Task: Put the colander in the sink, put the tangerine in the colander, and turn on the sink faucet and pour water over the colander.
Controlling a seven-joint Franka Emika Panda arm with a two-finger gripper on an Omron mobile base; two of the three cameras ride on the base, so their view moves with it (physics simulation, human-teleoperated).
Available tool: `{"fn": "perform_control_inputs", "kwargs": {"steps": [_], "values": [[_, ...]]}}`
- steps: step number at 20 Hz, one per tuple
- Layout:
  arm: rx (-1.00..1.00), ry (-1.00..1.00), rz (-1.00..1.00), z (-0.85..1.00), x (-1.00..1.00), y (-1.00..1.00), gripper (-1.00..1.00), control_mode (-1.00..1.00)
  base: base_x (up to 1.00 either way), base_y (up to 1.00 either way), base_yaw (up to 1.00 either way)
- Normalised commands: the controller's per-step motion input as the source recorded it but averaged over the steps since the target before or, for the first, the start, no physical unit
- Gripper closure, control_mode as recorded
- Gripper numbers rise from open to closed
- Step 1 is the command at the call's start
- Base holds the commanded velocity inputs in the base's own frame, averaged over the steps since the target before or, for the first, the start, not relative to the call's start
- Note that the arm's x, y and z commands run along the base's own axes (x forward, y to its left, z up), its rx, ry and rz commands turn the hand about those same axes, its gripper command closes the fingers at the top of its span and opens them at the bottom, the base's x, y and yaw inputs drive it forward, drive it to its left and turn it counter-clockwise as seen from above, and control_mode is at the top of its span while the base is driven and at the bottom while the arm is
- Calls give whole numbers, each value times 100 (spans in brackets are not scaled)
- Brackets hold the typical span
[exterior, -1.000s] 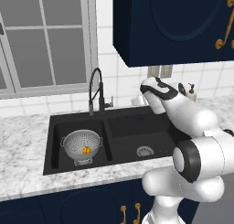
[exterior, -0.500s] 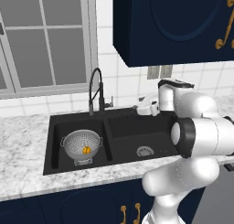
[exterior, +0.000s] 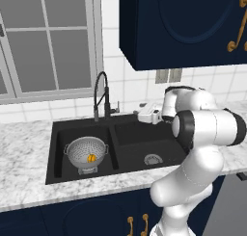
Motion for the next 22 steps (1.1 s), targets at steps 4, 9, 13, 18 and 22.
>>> {"fn": "perform_control_inputs", "kwargs": {"steps": [4, 9, 13, 18, 22], "values": [[12, 0, -8, 0, 11, 8, -100, -100, 0, 0, 0], [3, -5, -13, 0, 14, 34, -100, -100, 0, 0, 0], [0, -6, -16, 0, 14, 38, -100, -100, 0, 0, 0], [0, -1, -11, 0, 19, 6, -100, -100, 0, 0, 0], [0, 0, -2, -1, 15, -11, -100, -100, 0, 0, 0]]}}
